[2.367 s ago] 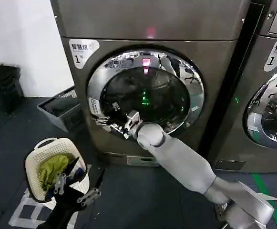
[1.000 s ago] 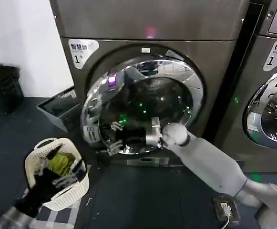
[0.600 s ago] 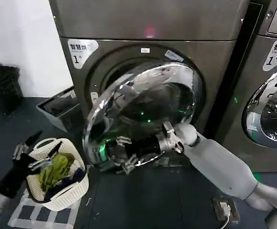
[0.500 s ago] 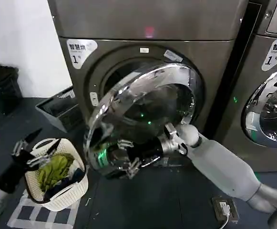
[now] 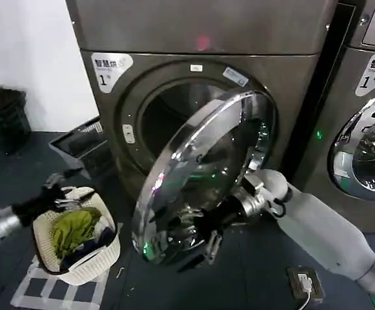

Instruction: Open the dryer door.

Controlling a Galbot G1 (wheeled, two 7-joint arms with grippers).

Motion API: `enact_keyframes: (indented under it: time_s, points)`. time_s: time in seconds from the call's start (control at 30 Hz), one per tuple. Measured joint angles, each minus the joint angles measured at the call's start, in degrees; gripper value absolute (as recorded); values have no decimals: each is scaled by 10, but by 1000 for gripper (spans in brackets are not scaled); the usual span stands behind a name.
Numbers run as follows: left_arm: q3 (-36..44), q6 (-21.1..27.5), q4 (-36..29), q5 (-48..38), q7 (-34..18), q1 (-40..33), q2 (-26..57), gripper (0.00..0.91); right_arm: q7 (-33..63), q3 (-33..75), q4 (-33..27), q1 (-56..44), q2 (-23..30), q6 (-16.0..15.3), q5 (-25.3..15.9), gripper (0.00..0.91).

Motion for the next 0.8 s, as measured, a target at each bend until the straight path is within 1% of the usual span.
enact_keyframes:
  time_s: [0.2,0.43,0.57,0.7,0.8]
  points:
    - [99,-19,35,49,66,-75,19,907,2,34,-17,-16,1,0,-6,907]
    - [180,-26,47,52,81,-141,23,907,3,78,-58,-22,-2,3,-9,907]
    - [217,-28,48,51,82,-168,17,907,4,111,-83,-39,-18,6,-15,907]
    - [248,-31,49,49,81,-195,7,907,6,162,-76,-78,-49,8,-16,907]
    - [269,-32,47,47,81,-212,-3,907,10,219,-55,-132,-82,13,-12,907]
